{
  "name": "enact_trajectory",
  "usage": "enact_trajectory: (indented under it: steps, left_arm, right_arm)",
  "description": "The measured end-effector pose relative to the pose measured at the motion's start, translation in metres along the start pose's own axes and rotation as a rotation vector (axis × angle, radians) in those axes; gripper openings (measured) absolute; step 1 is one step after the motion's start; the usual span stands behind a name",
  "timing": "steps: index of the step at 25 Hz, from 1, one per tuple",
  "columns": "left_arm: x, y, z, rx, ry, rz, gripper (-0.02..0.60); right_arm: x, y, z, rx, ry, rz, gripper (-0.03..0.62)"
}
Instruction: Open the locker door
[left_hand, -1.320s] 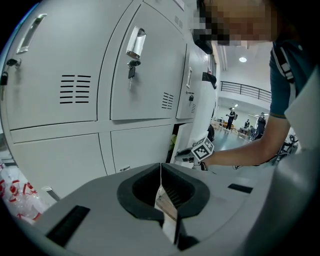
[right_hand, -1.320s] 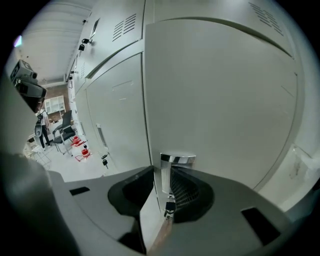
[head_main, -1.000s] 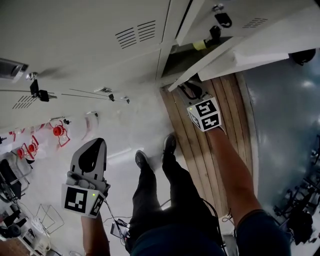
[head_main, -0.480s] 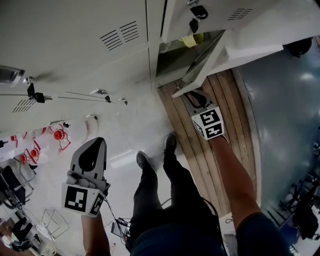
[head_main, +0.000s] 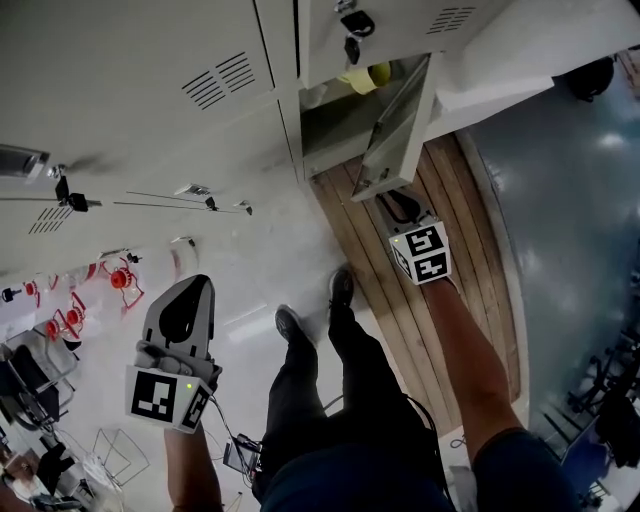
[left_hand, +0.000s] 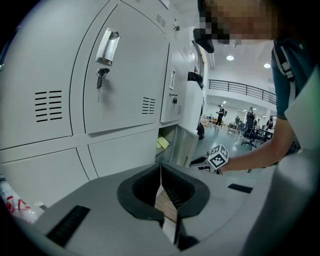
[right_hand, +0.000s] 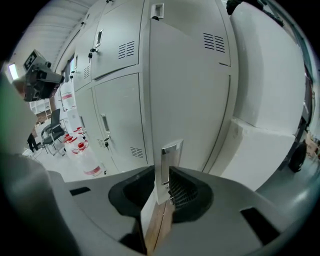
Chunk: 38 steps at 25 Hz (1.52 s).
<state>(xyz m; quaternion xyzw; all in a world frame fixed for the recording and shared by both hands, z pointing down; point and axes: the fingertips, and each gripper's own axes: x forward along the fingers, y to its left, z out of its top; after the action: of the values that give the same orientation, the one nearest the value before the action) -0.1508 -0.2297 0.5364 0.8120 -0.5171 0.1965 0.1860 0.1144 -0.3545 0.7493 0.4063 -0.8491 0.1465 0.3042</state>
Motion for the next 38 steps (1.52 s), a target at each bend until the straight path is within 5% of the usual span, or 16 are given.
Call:
enact_trajectory:
  steps: [30, 38]
  left_arm:
    - [-0.035, -0.007, 0.046, 0.033, -0.033, -0.01, 0.018]
    - [-0.058, -0.008, 0.06, 0.035, -0.057, -0.007, 0.018]
  right_arm:
    - [-0.061, -0.067, -0.046, 0.174, 0.17, -0.243, 0.078]
    - [-0.09, -0.055, -0.028, 0.209, 0.158, -0.261, 0.078]
